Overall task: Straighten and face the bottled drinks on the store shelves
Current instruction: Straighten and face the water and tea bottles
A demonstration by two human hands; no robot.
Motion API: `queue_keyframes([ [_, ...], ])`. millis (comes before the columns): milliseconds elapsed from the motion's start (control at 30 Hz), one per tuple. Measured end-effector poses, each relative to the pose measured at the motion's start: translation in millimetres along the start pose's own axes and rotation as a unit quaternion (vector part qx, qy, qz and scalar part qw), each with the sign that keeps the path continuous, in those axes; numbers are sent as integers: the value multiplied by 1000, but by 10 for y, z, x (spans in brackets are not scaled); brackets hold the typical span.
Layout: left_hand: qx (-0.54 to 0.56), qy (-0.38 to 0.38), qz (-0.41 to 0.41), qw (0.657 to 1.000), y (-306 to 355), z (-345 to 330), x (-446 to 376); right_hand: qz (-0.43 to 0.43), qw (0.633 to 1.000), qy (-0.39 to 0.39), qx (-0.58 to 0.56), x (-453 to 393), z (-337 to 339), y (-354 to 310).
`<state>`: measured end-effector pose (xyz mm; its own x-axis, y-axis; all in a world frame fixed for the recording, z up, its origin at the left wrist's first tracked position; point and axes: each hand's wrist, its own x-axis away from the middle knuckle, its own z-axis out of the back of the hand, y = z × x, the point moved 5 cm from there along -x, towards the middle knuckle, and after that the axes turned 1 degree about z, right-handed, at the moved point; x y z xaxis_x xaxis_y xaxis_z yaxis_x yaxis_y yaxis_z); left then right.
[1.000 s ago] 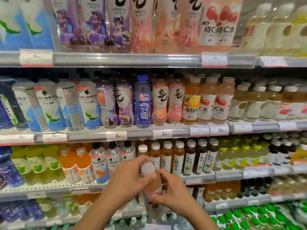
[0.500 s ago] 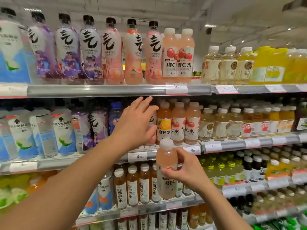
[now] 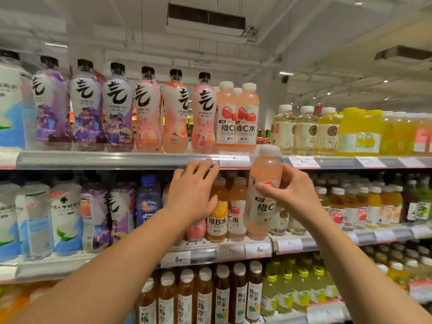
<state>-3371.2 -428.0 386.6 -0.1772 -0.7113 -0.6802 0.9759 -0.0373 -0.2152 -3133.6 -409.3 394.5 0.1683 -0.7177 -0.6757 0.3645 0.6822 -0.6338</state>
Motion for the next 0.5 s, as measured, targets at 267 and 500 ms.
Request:
queue_keyframes([
  [267,-14,20,6,1000,15,-27,-38,65,991,113,24,-800,551,-316],
  [500,-25,7,0,1000,5,10,-67,65,974,193,95,-1375,797,-378],
])
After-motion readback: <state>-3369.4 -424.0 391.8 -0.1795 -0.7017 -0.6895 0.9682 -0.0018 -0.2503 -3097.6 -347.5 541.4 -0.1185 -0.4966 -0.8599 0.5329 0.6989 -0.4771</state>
